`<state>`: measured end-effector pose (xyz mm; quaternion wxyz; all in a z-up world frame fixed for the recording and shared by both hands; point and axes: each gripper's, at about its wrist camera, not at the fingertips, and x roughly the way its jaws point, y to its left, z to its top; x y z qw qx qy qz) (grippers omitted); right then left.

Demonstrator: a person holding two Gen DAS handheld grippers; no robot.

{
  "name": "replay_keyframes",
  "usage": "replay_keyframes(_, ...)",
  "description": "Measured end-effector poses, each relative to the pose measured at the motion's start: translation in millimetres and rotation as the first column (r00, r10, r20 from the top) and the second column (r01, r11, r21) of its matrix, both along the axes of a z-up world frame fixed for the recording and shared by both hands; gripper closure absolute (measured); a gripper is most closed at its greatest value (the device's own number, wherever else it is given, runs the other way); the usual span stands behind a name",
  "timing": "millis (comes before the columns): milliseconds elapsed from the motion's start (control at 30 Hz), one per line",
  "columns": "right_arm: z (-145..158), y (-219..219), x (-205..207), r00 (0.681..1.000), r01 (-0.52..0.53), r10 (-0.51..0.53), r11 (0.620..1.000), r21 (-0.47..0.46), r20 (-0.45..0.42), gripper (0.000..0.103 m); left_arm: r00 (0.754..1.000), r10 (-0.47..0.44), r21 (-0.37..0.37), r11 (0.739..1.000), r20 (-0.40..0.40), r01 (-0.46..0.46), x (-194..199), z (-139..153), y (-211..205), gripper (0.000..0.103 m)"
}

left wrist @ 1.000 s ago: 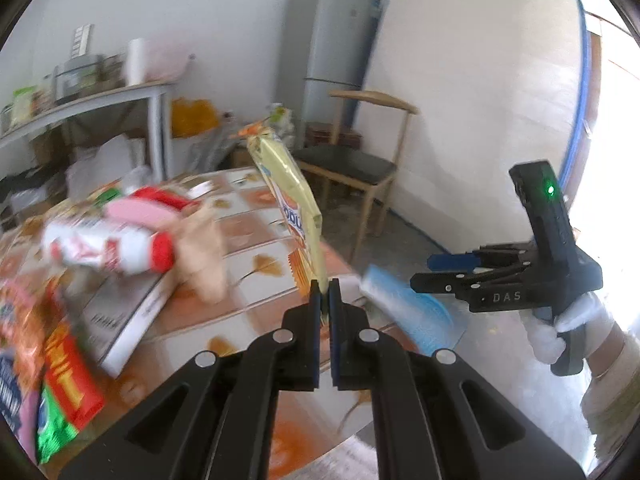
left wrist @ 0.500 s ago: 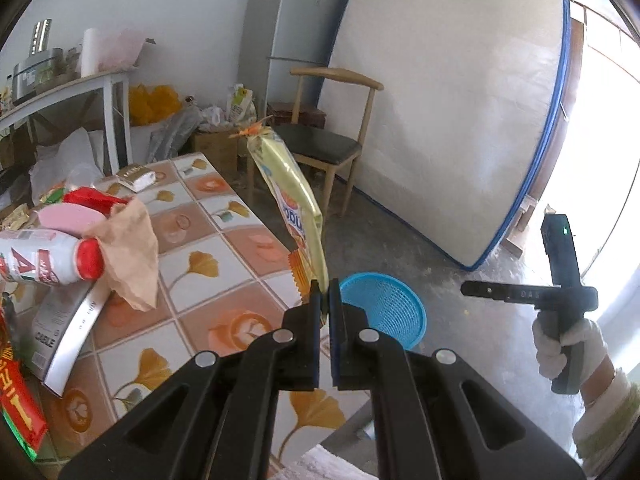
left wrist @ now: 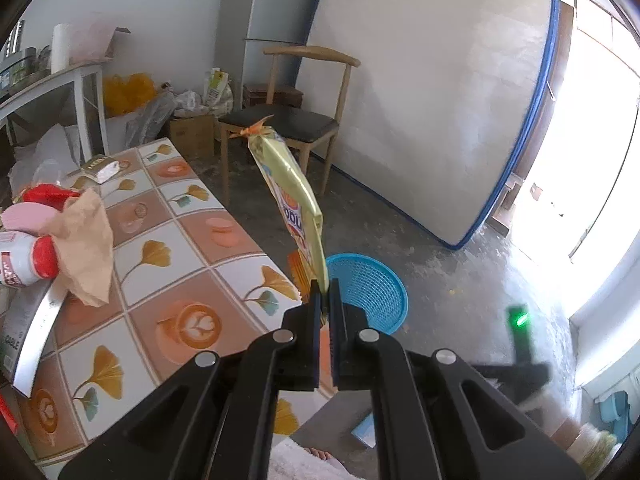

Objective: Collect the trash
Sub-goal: 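Hold the blue box over the basket with the right tool while the left tool holds the wrapper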

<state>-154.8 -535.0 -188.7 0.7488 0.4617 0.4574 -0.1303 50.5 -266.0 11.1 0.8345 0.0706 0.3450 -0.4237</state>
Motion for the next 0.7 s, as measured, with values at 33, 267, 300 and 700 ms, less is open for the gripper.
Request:
replay_keyframes(33, -19.3, 1.0, -3.4, 0.999, 0.039, -0.037, 0.998, 0.046, -0.036, 0.029, 1.0, -0.004, 0.001, 1.0, -0.003, 0.004, 0.0, -1.7, -1.0, 0.1)
replay_keyframes(267, -169.8, 11.9, -20.0, 0.887, 0.378, -0.272, 0.892, 0.246, -0.374, 0.028, 1.0, -0.016, 0.015, 1.0, -0.023, 0.016, 1.9, -8.0, -7.5, 0.1)
replay_keyframes(300, -184.7, 11.6, -20.5, 0.866, 0.418, -0.295, 0.871, 0.26, -0.405, 0.028, 1.0, -0.013, 0.019, 1.0, -0.022, 0.014, 3.5, -8.4, -7.4, 0.1)
replay_keyframes(700, -266.6, 4.9, -11.1, 0.68, 0.641, -0.405, 0.734, 0.226, -0.611, 0.028, 0.999, 0.021, 0.029, 0.999, -0.048, -0.02, 18.9, -11.4, -5.2, 0.1)
